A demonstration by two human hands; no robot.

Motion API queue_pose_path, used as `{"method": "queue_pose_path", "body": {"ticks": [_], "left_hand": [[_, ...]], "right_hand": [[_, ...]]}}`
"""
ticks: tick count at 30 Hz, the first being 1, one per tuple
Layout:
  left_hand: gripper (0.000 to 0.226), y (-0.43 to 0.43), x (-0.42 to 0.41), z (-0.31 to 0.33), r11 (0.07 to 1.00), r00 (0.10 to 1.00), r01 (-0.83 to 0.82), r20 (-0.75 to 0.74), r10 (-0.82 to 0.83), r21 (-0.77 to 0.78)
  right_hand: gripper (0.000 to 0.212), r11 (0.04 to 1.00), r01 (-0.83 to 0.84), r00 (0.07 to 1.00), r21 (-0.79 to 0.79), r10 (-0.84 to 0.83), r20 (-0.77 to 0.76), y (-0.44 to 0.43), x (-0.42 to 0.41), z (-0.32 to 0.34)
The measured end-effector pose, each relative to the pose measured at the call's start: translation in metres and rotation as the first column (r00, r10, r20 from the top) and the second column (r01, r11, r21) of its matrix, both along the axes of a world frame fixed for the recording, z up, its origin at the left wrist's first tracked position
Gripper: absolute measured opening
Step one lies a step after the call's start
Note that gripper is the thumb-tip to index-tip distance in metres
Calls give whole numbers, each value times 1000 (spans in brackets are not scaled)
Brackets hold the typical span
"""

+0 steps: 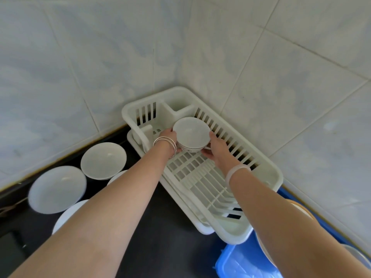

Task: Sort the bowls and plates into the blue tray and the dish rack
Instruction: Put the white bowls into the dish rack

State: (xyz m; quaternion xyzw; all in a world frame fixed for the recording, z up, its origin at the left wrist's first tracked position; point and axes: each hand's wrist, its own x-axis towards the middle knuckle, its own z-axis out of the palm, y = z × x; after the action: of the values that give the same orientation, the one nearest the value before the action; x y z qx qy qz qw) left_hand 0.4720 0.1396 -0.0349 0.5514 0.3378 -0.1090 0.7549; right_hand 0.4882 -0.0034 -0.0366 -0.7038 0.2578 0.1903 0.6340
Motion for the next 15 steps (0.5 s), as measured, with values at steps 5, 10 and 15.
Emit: {"method": "queue_pose_path", "body": {"ticks": [5,10,15], "left_hand": [[35,2,-6,4,975,998,58,10,-61,216],[39,9,-30,25,912,982,148,49,-180,383],[39,28,-95,54,808,953,152,133,-273,570]], "right_hand": [[47,997,-29,1000,-65,29,-4,0,-13,10],[36,998,16,995,-67,-9,96,-5,-36,31],[31,994,-84,963,-69,99,252,11,-90,63]]}}
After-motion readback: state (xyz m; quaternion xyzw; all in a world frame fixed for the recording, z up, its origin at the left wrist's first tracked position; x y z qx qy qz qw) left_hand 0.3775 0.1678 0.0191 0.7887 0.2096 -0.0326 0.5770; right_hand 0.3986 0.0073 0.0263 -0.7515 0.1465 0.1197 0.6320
